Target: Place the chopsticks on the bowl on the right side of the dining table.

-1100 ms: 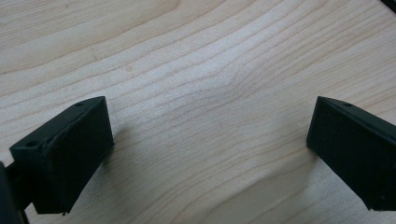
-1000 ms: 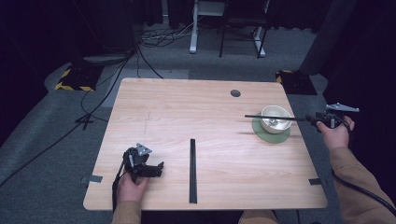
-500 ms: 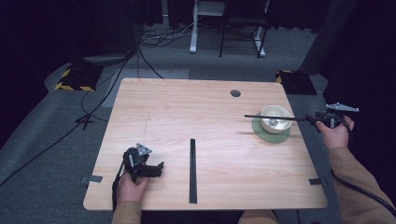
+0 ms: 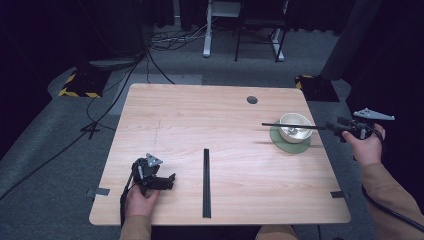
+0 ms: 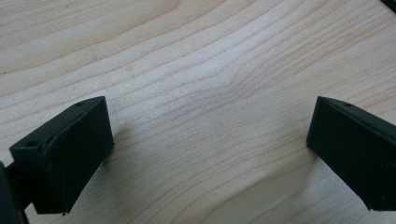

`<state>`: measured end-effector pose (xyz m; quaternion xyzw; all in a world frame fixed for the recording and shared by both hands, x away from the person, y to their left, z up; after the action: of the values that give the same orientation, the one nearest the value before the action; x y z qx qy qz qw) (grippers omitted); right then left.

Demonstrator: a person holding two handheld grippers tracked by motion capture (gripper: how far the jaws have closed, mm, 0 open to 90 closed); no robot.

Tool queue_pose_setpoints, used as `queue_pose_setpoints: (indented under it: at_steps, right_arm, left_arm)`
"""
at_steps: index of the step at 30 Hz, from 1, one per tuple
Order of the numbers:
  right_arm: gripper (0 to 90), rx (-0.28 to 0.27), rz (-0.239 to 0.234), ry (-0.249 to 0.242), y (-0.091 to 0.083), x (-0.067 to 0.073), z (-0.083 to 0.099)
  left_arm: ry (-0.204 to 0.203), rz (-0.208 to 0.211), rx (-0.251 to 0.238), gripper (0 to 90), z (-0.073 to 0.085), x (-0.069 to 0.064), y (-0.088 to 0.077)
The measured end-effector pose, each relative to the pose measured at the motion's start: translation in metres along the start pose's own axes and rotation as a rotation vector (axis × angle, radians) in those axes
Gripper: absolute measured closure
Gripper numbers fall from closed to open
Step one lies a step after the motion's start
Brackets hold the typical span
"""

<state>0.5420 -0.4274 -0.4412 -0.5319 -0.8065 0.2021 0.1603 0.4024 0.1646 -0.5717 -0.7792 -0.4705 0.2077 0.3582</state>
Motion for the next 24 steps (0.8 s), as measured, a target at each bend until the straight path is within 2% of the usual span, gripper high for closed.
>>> queue_pose_setpoints:
  at_steps: [1,2,3,5,9,10,11,12,13,14,15,16,18,20,22,23,24]
  right_arm:
    - [32.5,-0.003,-0.040,-0.024,-0.004,0.012,-0.004]
    - [32.5,-0.003,-0.040,-0.024,-0.004,0.012,-0.004]
    - [29.7,-0.010,-0.080,-0.033,-0.010,0.025,-0.008]
    - [27.2,-0.018,-0.118,-0.027,-0.015,0.038,-0.012]
    - [25.8,-0.029,-0.169,-0.028,-0.026,0.059,-0.015]
    - [25.8,-0.029,-0.169,-0.028,-0.026,0.059,-0.015]
    - [25.4,-0.037,-0.194,-0.017,-0.030,0.068,-0.016]
    - [25.4,-0.037,-0.194,-0.017,-0.030,0.068,-0.016]
    - [24.9,-0.034,-0.216,-0.011,-0.034,0.076,-0.015]
    - [24.9,-0.034,-0.216,-0.011,-0.034,0.076,-0.015]
    - [24.8,-0.037,-0.241,-0.005,-0.038,0.084,-0.014]
    - [24.8,-0.037,-0.241,-0.005,-0.038,0.084,-0.014]
    - [24.6,-0.029,-0.270,-0.011,-0.040,0.092,-0.011]
    - [23.6,-0.030,-0.310,-0.005,-0.042,0.106,-0.005]
    - [23.3,-0.026,-0.318,-0.009,-0.042,0.110,-0.002]
    - [22.6,-0.015,-0.331,-0.033,-0.042,0.120,0.005]
    - [22.4,-0.010,-0.332,-0.041,-0.043,0.122,0.007]
  left_arm:
    - [0.000,0.001,0.002,0.6,0.000,0.000,0.000]
    - [0.000,0.001,0.002,0.6,0.000,0.000,0.000]
    - [0.002,0.000,0.001,0.6,0.000,0.000,0.000]
    - [0.002,-0.002,-0.001,0.6,0.000,0.000,0.000]
    - [-0.002,0.002,0.002,0.6,0.000,0.000,0.000]
    - [-0.002,0.002,0.002,0.6,0.000,0.000,0.000]
    - [0.000,-0.001,0.000,0.6,0.000,0.000,0.000]
    - [0.000,-0.001,0.000,0.6,0.000,0.000,0.000]
    - [-0.002,0.002,0.002,0.6,0.000,0.000,0.000]
    - [-0.002,0.002,0.002,0.6,0.000,0.000,0.000]
    - [-0.001,0.002,0.002,0.6,0.000,0.000,0.000]
    - [-0.001,0.002,0.002,0.6,0.000,0.000,0.000]
    - [0.002,0.002,0.004,0.6,0.000,0.000,0.000]
    - [0.002,0.003,0.004,0.6,0.000,0.000,0.000]
    - [0.000,0.002,0.003,0.6,0.000,0.000,0.000]
    - [0.001,0.002,0.003,0.6,0.000,0.000,0.000]
    - [0.000,0.003,0.003,0.6,0.000,0.000,0.000]
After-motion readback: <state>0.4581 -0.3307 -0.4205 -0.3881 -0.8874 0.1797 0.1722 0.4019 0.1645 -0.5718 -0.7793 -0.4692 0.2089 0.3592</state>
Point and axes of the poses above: each handheld gripper's, and its own axes: y roughly forward along the jaws, z roughly out of its underside, x roughly to its left, the point moved 9 cm from there along y, roughly forward along the jaws, and after that the axes turned 4 degrees about y, right-handed, at the moved point
